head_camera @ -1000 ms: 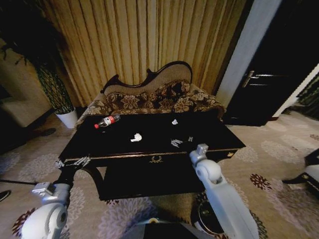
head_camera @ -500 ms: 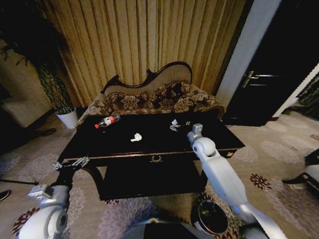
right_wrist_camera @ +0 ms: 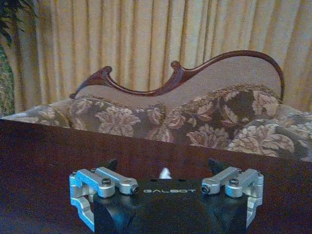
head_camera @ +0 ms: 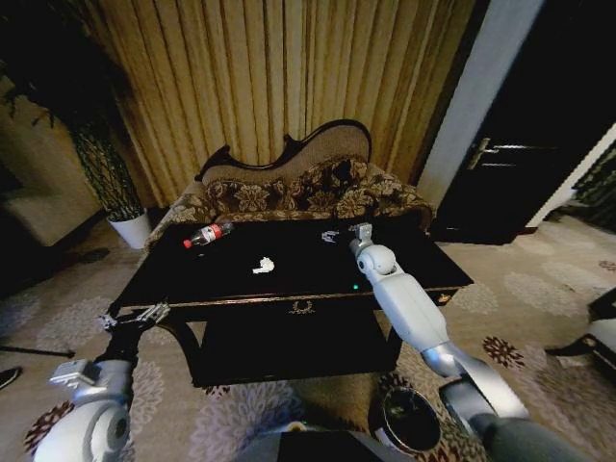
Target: Move to the front of the table and place the trash on the table into the trash bin.
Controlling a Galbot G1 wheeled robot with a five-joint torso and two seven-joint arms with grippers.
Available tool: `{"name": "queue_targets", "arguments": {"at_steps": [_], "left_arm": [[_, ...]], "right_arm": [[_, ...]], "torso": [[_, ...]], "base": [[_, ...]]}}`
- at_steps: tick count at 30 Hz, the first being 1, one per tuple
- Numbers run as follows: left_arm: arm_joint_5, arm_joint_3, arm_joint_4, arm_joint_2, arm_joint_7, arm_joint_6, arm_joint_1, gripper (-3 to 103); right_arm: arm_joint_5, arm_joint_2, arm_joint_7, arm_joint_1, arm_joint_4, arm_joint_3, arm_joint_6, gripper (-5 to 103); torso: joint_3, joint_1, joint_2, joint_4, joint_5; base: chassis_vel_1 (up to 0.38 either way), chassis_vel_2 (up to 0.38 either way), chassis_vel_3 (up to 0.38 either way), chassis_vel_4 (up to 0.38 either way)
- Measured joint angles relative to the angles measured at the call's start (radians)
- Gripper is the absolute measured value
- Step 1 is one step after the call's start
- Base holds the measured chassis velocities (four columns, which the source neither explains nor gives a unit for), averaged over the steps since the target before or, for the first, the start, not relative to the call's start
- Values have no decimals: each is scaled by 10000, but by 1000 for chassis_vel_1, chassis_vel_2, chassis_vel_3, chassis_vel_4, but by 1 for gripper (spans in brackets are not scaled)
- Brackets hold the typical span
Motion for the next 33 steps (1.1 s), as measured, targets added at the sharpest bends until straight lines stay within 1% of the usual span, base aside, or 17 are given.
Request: {"name": "queue_targets", "arguments": {"at_steps": [17, 18, 19, 22, 23, 24, 25, 27, 28, 29, 33], "left_arm": [[87, 64, 34, -116, 30, -21, -41, 100], [87, 74, 34, -108, 31, -24, -45, 100], [87, 74, 34, -108, 31, -24, -45, 100], [79, 103, -2, -49, 33, -30, -101, 100], [79, 103, -2, -49, 33, -30, -101, 100], [76, 103, -12, -8, 33, -30, -110, 100], [76, 103, -12, -8, 33, -30, -110, 100], [65, 93, -28, 37, 32, -30, -110, 100], [65, 93, -28, 37, 32, -30, -110, 100], [61, 87, -34, 40, 32, -29, -105, 100], [52, 79, -68, 57, 31, -30, -82, 100]], "right_arm": [[-90, -30, 0, -165, -330, 65, 75, 100], [-91, -40, 0, -169, -330, 65, 86, 103], [-91, -40, 0, -169, -330, 65, 86, 103], [-88, -82, 0, -168, -304, 54, 91, 89], [-88, -82, 0, -168, -304, 54, 91, 89], [-86, -96, 0, -167, -285, 52, 91, 84], [-86, -96, 0, -167, -285, 52, 91, 84], [-85, -109, 0, -184, -244, 53, 91, 73], [-85, -109, 0, -184, -244, 53, 91, 73], [-84, -115, 0, -212, -220, 56, 91, 63], [-84, -130, 0, -317, -104, 92, 92, 61]], "torso": [[-1, 0, 1, 3, -2], [-1, 0, 1, 3, -1], [-1, 0, 1, 3, -1], [-1, 0, 1, 2, -1], [-1, 0, 1, 2, -1], [-1, 0, 1, 2, -2], [-1, 0, 1, 2, -2], [-1, 0, 1, 3, -2], [-1, 0, 1, 3, -2], [-1, 0, 1, 3, -1], [-1, 0, 1, 3, -1]], "base": [[0, 0, 0, 0], [0, 0, 0, 0], [0, 0, 0, 0], [0, 0, 0, 0], [0, 0, 0, 0], [0, 0, 0, 0], [0, 0, 0, 0], [0, 0, 0, 0], [0, 0, 0, 0], [0, 0, 0, 0], [0, 0, 0, 0]]}}
